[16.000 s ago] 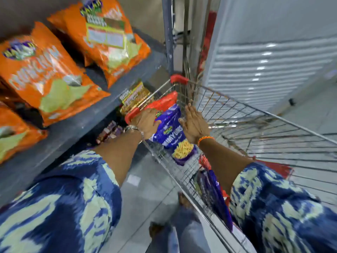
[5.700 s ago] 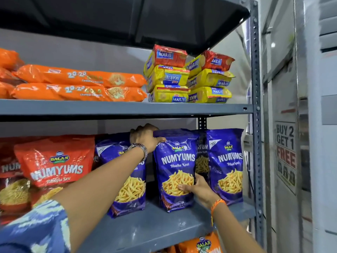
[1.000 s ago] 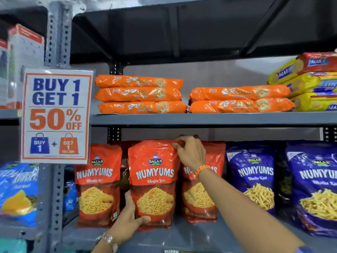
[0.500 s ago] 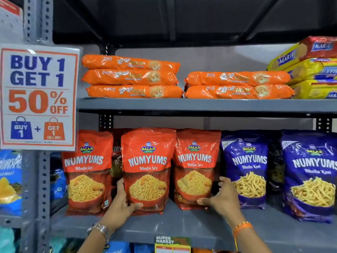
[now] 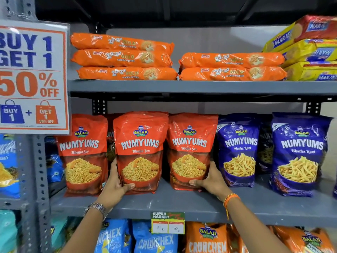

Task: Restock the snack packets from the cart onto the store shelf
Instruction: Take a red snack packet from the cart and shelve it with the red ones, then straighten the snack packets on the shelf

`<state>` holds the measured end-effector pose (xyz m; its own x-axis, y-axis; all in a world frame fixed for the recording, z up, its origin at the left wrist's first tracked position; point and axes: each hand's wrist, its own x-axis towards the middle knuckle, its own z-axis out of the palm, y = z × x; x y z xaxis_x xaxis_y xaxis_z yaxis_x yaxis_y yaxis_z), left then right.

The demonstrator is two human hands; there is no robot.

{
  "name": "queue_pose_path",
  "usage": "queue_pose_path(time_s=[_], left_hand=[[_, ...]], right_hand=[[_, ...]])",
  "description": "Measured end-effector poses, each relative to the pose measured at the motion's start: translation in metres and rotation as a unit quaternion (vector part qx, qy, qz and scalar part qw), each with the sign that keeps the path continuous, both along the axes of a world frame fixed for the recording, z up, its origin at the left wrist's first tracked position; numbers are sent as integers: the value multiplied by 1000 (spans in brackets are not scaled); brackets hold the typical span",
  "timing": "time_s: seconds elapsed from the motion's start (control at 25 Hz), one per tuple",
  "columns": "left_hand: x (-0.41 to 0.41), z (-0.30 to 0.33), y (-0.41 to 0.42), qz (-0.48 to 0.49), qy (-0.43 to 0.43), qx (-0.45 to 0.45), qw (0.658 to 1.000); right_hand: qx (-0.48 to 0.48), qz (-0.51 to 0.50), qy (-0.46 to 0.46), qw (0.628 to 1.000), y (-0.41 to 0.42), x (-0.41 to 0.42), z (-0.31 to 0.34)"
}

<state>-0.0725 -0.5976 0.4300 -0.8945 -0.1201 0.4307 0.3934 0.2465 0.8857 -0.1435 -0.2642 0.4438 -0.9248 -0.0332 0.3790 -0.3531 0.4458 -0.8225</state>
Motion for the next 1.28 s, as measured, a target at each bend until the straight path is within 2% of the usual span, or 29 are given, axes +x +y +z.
queue_pose_path(time_s=[0.2,0.6,0.72,0.76,0.84,0.92,0.96,1.04,1.08,1.16,1.2,1.28], left_hand=[[1,-3,-8,-6,-1,10,1000],[1,-2,-5,-5,-14,38,999],[13,5,3,-10,-26,14,1000],[18,7,10,8,-25,10,1000],[37,7,43,136,11,24,990],[66,0,100,251,96,61,961],[76,-6,137,247,141,78,956],[81,-12,202,149,179,24,972],[75,-12,231,71,149,-12,986],[48,-9,275,-93,39,-22,995],[31,-5,294,-126,-8,-30,992],[-7,-2,324,-121,-46,-78,989]], right_hand=[[-29,32,-23,999,16,12,-9],[-7,55,-19,998,22,16,-8],[16,76,-15,997,27,25,-5],[25,85,-11,996,35,30,-4],[17,76,14,997,61,46,-2],[-54,-9,86,995,101,65,2],[-105,-81,128,983,128,74,2],[-160,-237,170,943,185,85,2],[-156,-291,158,931,211,85,1],[-102,-335,114,930,245,80,-5],[-82,-336,88,934,255,80,-6],[-80,-321,67,941,277,70,-11]])
